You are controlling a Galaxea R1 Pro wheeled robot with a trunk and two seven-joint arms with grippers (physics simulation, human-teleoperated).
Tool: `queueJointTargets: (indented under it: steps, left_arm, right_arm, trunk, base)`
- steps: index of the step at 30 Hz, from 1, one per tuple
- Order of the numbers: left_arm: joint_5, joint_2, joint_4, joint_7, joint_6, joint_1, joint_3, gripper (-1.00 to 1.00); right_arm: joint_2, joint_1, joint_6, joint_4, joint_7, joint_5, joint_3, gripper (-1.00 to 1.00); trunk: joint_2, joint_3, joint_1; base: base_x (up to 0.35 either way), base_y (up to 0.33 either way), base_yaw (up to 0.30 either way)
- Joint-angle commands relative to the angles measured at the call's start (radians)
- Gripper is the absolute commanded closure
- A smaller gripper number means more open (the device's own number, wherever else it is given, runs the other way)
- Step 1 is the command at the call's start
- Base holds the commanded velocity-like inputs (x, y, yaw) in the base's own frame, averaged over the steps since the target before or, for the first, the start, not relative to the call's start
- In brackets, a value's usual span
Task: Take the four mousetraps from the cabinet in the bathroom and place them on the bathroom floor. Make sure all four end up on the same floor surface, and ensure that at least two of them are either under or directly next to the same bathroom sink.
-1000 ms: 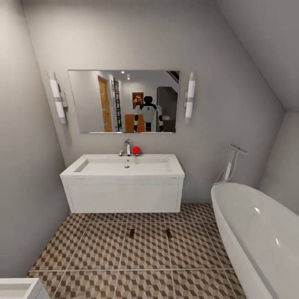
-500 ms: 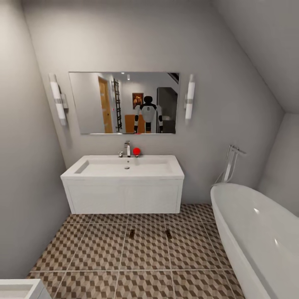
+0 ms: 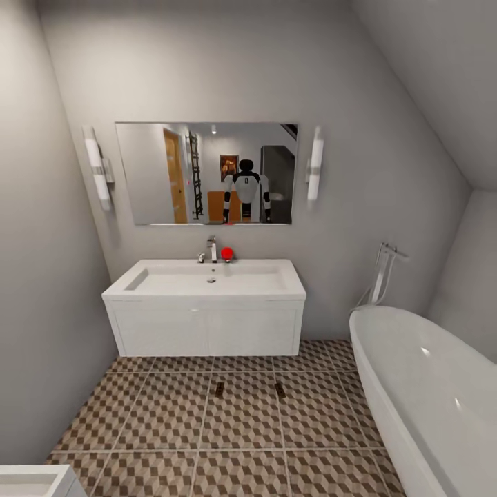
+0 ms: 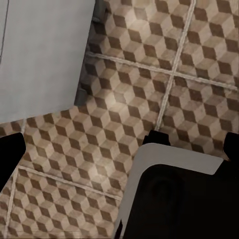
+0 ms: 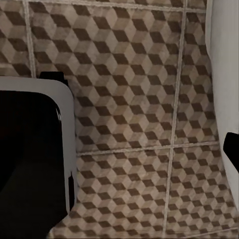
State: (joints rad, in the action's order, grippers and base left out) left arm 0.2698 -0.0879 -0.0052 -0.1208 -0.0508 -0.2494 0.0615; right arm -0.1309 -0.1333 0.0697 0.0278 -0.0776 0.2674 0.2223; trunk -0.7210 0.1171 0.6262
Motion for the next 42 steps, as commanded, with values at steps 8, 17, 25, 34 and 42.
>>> queueJointTargets:
  steps: [8, 17, 25, 34, 42]
  left_arm:
    - [0.009, -0.002, 0.001, -0.002, -0.003, 0.030, 0.007, -1.00]
    - [0.010, -0.001, 0.001, -0.002, -0.003, 0.043, 0.006, -1.00]
    - [0.010, 0.000, 0.001, -0.003, -0.009, 0.055, 0.007, -1.00]
    - [0.009, 0.001, 0.001, -0.003, -0.010, 0.057, 0.007, -1.00]
    - [0.008, 0.003, 0.001, -0.003, -0.009, 0.058, 0.008, -1.00]
  right_arm:
    - [0.006, 0.036, 0.010, 0.003, 0.000, 0.012, 0.008, -1.00]
    - [0.009, 0.043, 0.004, 0.004, 0.010, 0.013, 0.008, -1.00]
    - [0.011, 0.044, 0.003, 0.004, 0.010, 0.013, 0.008, -1.00]
    - [0.012, 0.044, 0.003, 0.004, 0.010, 0.013, 0.007, -1.00]
    - [0.013, 0.044, 0.006, 0.004, 0.009, 0.013, 0.006, -1.00]
  trunk:
    - [0.055, -0.024, -0.031]
    - [0.104, -0.046, -0.057]
    - [0.104, -0.046, -0.057]
    - [0.104, -0.046, -0.057]
    - [0.104, -0.046, -0.057]
  base:
    - [0.000, 0.000, 0.000]
    - [0.000, 0.000, 0.000]
    - [0.000, 0.000, 0.018]
    - [0.000, 0.000, 0.204]
    - [0.000, 0.000, 0.266]
